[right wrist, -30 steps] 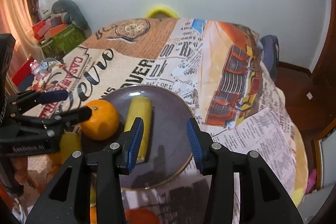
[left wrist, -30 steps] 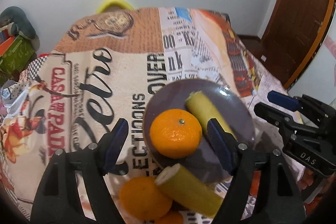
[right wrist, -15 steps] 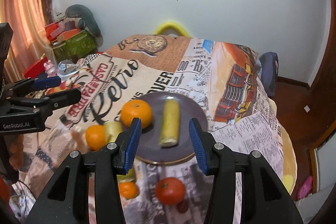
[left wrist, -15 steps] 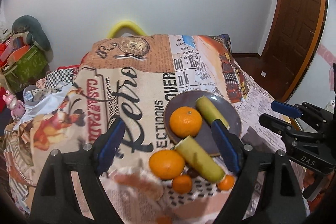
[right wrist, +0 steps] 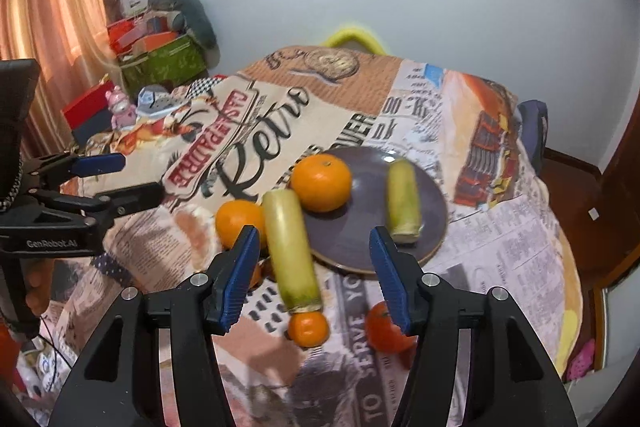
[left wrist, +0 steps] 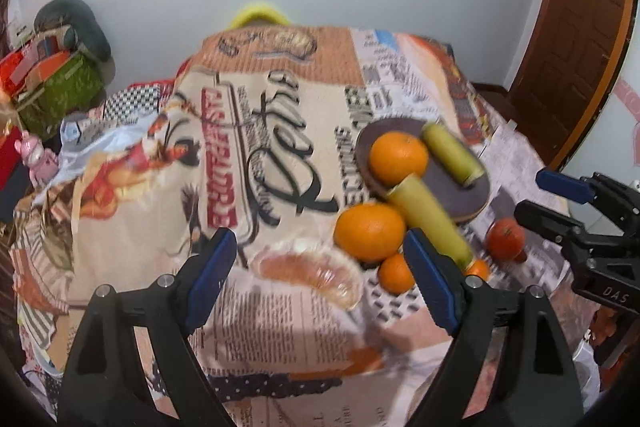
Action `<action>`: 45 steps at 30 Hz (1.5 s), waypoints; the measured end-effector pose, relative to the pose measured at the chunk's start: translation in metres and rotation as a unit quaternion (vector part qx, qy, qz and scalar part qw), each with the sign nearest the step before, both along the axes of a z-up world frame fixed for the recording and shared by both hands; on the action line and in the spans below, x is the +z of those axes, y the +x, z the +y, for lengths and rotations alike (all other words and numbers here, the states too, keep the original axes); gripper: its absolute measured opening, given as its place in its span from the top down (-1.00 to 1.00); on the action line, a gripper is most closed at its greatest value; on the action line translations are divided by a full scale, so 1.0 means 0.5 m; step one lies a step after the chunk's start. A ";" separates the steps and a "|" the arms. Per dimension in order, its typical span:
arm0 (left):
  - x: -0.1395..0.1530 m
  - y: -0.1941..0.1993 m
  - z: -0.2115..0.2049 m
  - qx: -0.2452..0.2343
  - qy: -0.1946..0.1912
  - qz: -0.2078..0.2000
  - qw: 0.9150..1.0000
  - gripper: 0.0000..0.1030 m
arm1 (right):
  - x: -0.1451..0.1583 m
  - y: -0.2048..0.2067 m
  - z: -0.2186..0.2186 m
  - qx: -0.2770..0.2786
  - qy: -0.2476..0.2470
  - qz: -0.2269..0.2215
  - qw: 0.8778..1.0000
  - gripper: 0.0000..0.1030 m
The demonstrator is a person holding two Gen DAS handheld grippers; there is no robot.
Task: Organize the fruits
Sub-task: 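Grasp the pale green zucchini with the right tool while the left tool moves toward another orange, then grasp and lift the large orange with the left tool while the right tool holds the zucchini up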
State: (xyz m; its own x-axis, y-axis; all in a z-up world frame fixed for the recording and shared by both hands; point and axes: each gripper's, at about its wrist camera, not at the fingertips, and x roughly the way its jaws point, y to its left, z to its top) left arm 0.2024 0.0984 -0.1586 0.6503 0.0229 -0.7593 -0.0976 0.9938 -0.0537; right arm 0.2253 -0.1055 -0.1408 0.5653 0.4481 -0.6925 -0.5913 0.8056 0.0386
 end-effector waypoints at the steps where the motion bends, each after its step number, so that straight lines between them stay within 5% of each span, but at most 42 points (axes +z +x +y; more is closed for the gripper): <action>1: -0.014 0.002 0.005 0.002 -0.003 0.008 1.000 -0.67 | -0.011 0.005 0.007 0.002 -0.004 0.006 1.000 -0.04; 8: -0.077 0.010 0.023 0.003 -0.017 0.035 0.999 -0.67 | -0.063 0.026 0.040 0.013 -0.020 0.035 0.999 -0.04; 20: -0.102 0.044 0.025 -0.009 -0.032 0.037 0.999 -0.67 | -0.133 0.095 0.087 0.033 -0.024 0.087 0.995 0.13; 28: -0.110 0.062 0.016 -0.017 -0.040 0.044 0.998 -0.67 | -0.125 0.082 0.083 0.044 -0.035 0.076 0.996 0.30; 45: -0.125 0.118 -0.048 -0.030 -0.038 0.053 0.997 -0.67 | -0.014 0.073 -0.056 -0.013 0.054 0.034 0.998 0.32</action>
